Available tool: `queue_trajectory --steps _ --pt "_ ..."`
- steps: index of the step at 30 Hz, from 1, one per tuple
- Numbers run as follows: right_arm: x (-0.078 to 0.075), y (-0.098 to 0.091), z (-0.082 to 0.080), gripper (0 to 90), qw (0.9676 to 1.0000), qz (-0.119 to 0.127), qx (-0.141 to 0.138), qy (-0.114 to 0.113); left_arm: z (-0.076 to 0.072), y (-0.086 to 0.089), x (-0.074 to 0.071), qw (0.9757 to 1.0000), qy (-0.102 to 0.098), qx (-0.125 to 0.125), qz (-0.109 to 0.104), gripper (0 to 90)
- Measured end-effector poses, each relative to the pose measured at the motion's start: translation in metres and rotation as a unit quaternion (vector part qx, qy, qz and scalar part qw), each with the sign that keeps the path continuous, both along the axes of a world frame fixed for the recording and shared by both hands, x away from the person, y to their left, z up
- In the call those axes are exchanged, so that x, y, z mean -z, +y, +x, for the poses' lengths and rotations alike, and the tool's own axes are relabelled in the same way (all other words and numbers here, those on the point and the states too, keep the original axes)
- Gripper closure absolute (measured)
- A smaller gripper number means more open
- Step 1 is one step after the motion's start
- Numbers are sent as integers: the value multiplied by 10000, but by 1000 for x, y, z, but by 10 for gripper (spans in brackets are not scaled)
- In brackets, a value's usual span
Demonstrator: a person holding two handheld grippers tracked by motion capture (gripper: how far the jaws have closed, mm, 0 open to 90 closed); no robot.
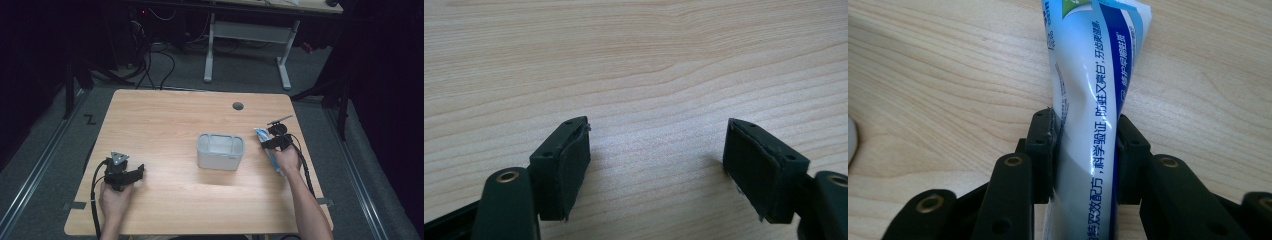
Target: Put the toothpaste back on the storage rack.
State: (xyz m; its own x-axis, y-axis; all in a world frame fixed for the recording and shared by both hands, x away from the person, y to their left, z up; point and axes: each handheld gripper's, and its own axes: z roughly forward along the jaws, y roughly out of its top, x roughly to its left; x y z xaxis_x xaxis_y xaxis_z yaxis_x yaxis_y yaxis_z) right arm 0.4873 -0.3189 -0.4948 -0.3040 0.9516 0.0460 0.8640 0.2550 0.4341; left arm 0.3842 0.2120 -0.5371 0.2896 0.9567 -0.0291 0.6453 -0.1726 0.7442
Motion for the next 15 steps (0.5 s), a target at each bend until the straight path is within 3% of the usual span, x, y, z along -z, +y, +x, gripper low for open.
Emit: queue_trajectory --steps 4,15 --pt "-3 -1 -2 684 9998 185 -28 -15 0 0 0 10000 -2 0 0 274" --pt "-19 -1 -12 692 9990 318 -194 -228 0 0 0 10000 -4 0 0 274"
